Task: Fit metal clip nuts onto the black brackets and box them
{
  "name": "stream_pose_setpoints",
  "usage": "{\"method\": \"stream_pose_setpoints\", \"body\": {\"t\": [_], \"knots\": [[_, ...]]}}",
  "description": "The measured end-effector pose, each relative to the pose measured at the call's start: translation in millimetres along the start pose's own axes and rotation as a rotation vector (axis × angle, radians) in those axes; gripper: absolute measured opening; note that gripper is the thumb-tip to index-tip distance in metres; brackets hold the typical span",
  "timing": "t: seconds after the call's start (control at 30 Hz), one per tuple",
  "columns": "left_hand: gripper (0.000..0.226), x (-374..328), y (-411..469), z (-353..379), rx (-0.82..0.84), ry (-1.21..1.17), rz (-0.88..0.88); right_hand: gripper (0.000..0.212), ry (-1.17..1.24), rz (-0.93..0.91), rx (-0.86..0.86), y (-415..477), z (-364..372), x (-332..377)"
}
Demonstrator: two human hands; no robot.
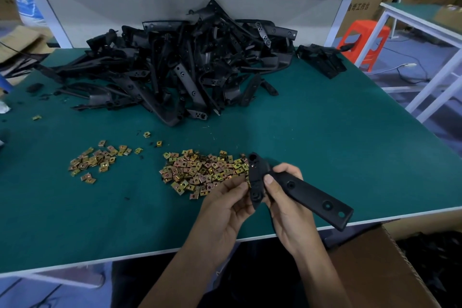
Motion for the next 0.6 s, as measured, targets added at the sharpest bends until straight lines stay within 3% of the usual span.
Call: {"method": "stream_pose_setpoints", "body": {"t": [0.27,0.47,0.6], "knots": [[0.017,-14.3,0.0,-6.0,0.032,0.234,-0.005,0.020,-0.045,-0.017,0.045,-1.3,5.9,1.5],[0.023,-3.5,-1.7,14.2,0.157,-0.004,-0.057,0.021,0.101,0.036,0.035,-1.1,6.6,1.8],[0.027,0.8,-1.8,16.3,0.144,-0.083,-0.059,0.022,0.104,0.038,0.020,-1.1,4.2,1.9]]}}
Point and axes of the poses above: each hand's wrist, its own y-axis towards the middle knuckle, its own z-axis out of the palm, x = y × z, the point moved 9 cm from there along y, towards the middle knuckle, and after that the axes turned 2 degrees about -y, right-handed, at the moved point
